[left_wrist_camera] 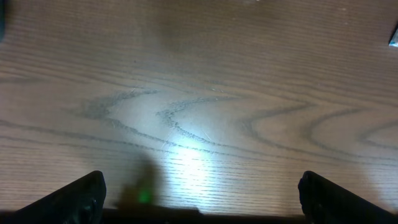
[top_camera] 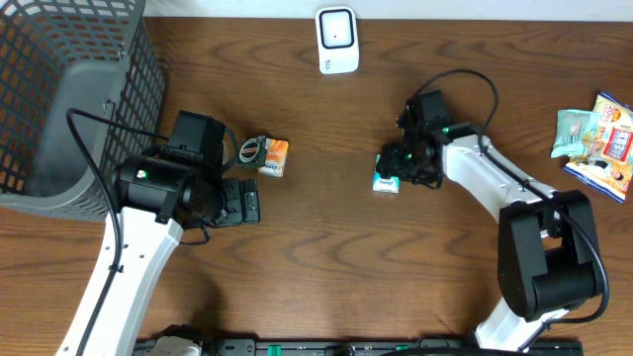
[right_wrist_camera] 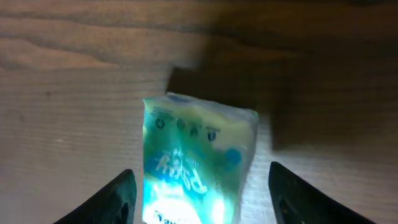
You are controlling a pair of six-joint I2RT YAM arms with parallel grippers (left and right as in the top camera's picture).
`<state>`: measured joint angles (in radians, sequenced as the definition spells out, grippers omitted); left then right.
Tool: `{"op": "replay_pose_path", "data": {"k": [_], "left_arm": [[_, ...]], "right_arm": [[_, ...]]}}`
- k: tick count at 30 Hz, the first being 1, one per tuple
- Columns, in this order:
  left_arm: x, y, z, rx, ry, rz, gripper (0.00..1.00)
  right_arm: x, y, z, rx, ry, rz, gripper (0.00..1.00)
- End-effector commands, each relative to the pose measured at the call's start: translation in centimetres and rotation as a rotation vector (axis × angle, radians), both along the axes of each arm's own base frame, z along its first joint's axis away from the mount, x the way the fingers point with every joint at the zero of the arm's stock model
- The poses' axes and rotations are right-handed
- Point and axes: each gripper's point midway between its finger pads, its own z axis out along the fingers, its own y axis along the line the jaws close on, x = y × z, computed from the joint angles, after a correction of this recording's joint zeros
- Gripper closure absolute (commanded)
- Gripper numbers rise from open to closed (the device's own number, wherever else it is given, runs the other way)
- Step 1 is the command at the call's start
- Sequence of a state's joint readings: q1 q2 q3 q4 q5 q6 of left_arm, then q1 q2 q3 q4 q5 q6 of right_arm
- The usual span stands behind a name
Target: Scan the item barcode
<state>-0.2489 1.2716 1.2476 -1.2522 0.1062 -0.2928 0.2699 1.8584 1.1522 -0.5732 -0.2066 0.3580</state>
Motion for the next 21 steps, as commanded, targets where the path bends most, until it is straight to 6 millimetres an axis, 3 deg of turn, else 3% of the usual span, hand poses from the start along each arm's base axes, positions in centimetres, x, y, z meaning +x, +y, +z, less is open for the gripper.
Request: {"op": "replay_pose_path", "data": {"k": [1,4,6,9,14,21], "left_arm": [[-0.1,0.0,-0.1,-0.008,0.010,0.010,0.02],[-0.1,0.0,-0.1,-0.008,0.010,0.010,0.02],[-0.1,0.0,-0.1,-0.008,0.010,0.010,0.02],[-0.1,0.0,-0.1,-0.008,0.010,0.010,0.02],[-0.1,0.0,-0.1,-0.008,0.010,0.010,0.02],[-0.1,0.0,-0.1,-0.008,0.010,0.010,0.02]], "right_arm": [[-0.8,0.2,-1.5,0.005,0.014,-0.011,0.43],[-1.1,0.2,-2.2,0.007,0.007,-0.010,0.51],[-1.4,0.1,-2.5,0.004,0.017,-0.011,0.65],[-1.6,0.1,-2.5,0.015,0.026,-0.009,0.78],[-1.7,1.8,-1.0,0.168,0.042,0.023,0.79],[-2.6,5.5,4.0,0.558,0.025,0.214,0.81]]}}
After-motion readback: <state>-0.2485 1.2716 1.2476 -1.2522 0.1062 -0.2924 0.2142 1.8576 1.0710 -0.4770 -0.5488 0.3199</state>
